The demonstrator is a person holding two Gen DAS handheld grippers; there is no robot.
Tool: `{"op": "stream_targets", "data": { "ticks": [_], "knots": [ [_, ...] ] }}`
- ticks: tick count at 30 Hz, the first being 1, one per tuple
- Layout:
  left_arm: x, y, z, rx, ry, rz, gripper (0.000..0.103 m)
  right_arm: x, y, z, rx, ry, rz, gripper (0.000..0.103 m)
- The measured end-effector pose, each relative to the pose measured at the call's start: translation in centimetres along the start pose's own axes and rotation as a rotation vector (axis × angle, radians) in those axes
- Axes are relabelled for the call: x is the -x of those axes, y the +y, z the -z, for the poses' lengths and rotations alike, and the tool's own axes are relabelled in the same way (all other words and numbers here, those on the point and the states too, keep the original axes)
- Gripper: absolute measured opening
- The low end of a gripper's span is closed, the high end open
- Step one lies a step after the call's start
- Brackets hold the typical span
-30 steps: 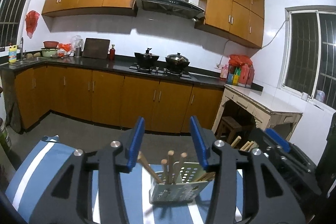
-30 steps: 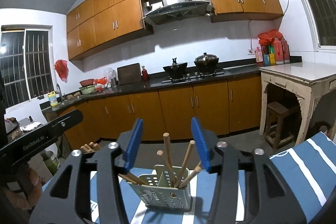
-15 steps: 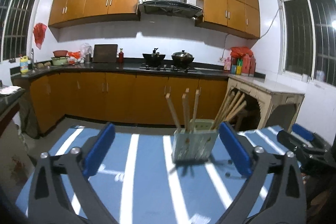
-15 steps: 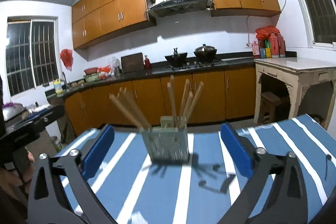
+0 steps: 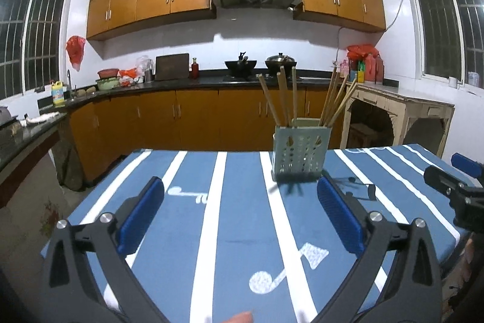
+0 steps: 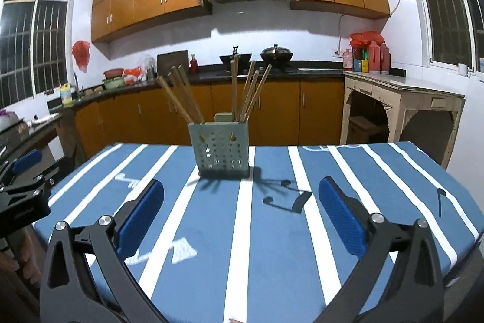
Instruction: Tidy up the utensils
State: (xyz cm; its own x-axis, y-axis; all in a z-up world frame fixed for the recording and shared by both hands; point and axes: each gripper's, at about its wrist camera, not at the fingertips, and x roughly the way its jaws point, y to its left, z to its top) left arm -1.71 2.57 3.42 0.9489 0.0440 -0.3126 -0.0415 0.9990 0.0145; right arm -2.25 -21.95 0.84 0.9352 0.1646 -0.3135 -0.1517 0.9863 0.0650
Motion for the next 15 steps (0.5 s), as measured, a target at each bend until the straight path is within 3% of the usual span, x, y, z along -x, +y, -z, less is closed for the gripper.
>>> {"op": "stream_targets", "data": {
  "ticks": [15],
  "knots": [
    [-0.1, -0.5, 1.8, -0.015, 0.011, -0.027, 0.099, -0.2, -0.5, 2.0, -0.024, 0.015, 0.020, 0.101]
  ]
}}
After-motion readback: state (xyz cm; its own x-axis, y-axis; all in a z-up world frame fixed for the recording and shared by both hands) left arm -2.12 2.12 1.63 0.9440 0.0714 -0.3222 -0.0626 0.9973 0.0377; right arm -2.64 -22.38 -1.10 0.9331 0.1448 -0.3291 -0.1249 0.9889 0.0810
